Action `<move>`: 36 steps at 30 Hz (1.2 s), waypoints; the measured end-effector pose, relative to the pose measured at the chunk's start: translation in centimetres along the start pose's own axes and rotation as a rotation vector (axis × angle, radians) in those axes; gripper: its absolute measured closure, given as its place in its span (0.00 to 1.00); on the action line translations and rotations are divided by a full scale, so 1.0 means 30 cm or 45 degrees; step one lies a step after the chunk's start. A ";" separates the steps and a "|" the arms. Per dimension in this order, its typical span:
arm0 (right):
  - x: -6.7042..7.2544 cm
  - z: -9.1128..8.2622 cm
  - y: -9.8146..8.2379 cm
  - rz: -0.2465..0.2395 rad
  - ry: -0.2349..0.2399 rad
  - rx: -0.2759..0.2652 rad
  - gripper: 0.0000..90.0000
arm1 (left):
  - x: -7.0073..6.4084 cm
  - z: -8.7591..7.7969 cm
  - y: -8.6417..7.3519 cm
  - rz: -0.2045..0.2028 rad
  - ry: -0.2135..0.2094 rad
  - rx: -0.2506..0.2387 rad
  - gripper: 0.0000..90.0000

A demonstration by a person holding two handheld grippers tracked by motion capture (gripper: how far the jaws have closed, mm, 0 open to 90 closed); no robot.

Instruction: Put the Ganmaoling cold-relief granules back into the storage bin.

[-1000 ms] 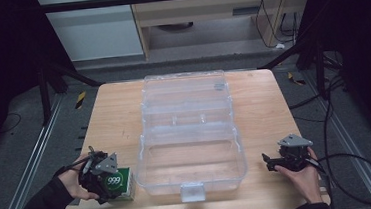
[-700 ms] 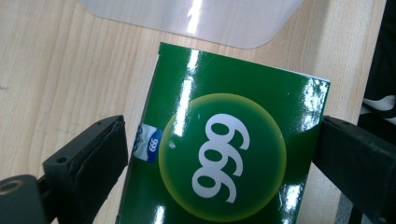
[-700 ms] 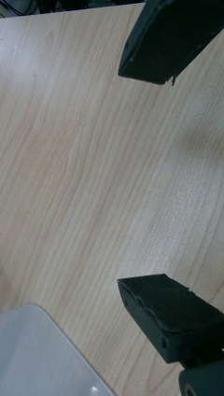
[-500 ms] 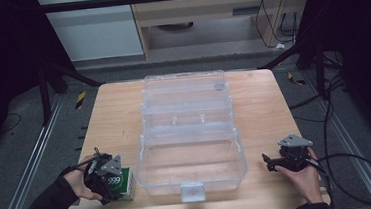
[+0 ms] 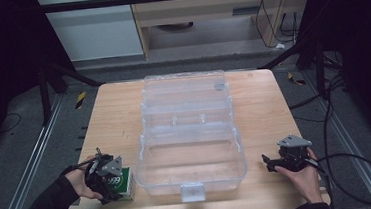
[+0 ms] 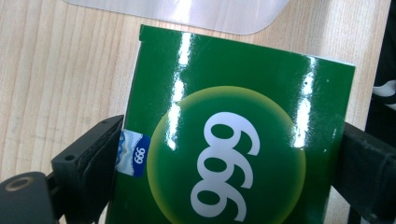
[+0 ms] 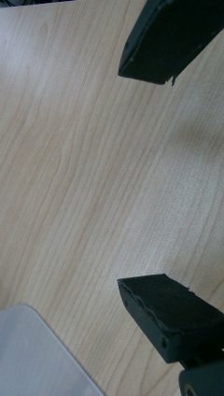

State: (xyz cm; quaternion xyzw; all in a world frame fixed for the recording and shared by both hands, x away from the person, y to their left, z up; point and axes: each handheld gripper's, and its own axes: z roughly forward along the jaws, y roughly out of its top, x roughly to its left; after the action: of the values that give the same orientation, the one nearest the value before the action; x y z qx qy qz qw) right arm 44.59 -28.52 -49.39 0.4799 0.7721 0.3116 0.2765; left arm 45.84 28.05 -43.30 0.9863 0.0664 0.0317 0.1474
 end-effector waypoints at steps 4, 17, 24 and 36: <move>0.000 0.000 0.000 -0.001 0.001 0.001 0.02 | 0.001 0.007 0.001 -0.004 -0.009 0.005 0.08; -0.001 0.003 -0.002 -0.011 0.000 0.008 0.02 | 0.001 0.003 -0.004 -0.012 -0.018 0.003 0.16; -0.001 -0.001 -0.002 0.004 0.004 0.005 0.02 | -0.009 -0.013 -0.001 -0.032 -0.024 0.005 0.16; -0.001 -0.003 -0.002 0.006 0.002 0.002 0.02 | -0.022 -0.150 0.018 -0.055 0.045 -0.045 0.17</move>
State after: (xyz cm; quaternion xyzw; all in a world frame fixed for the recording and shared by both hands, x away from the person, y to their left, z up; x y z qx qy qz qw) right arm 44.49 -28.59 -49.36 0.4816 0.7715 0.3121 0.2748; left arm 44.88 28.73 -38.88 0.9812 0.0896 0.0471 0.1642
